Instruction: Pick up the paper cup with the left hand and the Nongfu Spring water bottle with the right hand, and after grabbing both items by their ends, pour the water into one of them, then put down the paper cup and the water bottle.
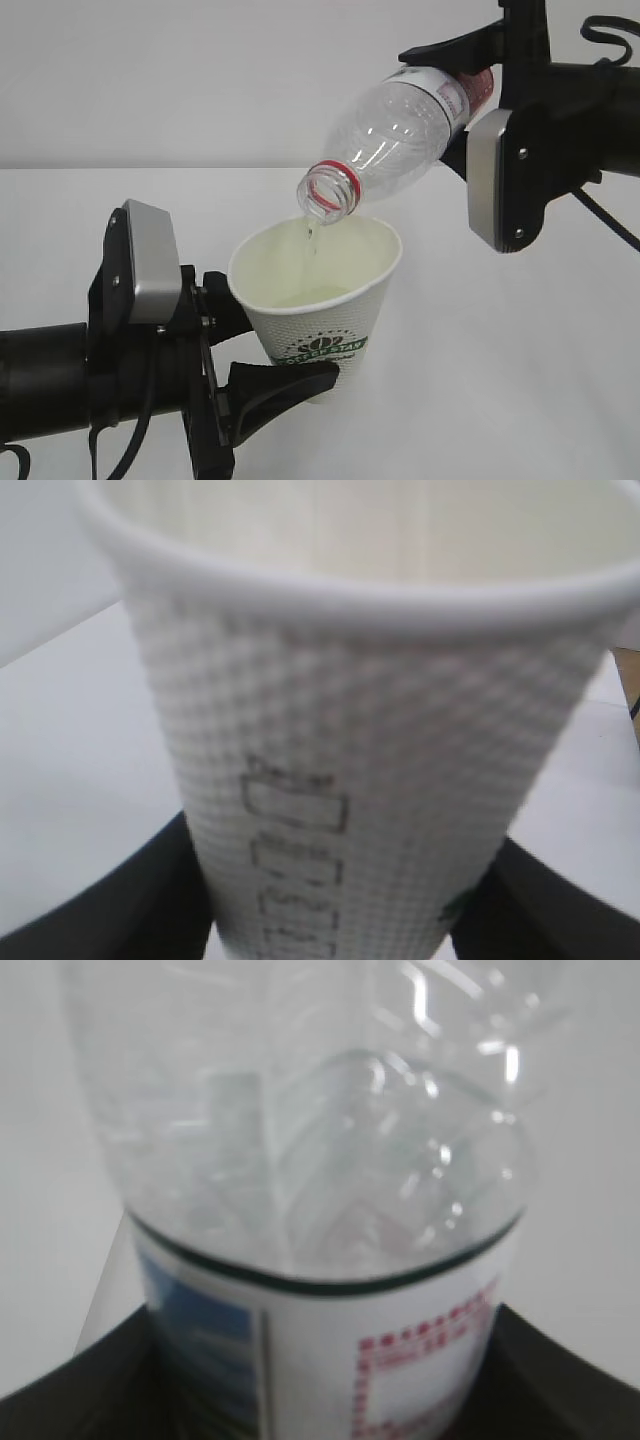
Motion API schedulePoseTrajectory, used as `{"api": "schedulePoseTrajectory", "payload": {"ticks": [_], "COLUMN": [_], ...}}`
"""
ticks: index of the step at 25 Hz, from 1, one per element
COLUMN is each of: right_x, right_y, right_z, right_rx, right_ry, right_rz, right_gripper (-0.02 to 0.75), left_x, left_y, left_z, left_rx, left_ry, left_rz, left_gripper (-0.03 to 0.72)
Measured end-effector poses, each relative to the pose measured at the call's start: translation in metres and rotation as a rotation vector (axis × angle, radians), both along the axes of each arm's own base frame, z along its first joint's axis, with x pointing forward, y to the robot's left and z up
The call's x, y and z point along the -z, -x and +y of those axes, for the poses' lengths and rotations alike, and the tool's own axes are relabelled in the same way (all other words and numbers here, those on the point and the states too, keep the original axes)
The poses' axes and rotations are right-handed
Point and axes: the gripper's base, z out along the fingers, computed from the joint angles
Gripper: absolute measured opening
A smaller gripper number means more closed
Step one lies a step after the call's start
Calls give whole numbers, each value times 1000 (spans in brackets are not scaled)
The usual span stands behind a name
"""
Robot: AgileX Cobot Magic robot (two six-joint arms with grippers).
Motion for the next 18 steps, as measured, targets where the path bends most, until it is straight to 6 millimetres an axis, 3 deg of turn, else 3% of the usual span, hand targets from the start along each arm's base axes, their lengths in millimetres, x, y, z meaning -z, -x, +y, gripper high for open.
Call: {"api": "schedulePoseTrajectory", "payload": {"ticks": [18], "right_x": [0], "right_y": [0], "right_z": [0], "right_rx": [0], "right_ry": [0], "right_rz": [0], "right_gripper": [510], "left_x": [0], "left_y": [1], "left_z": [0], "left_rx": [6], "left_ry": [-2], "left_rz": [-2], "left_gripper": [470]}}
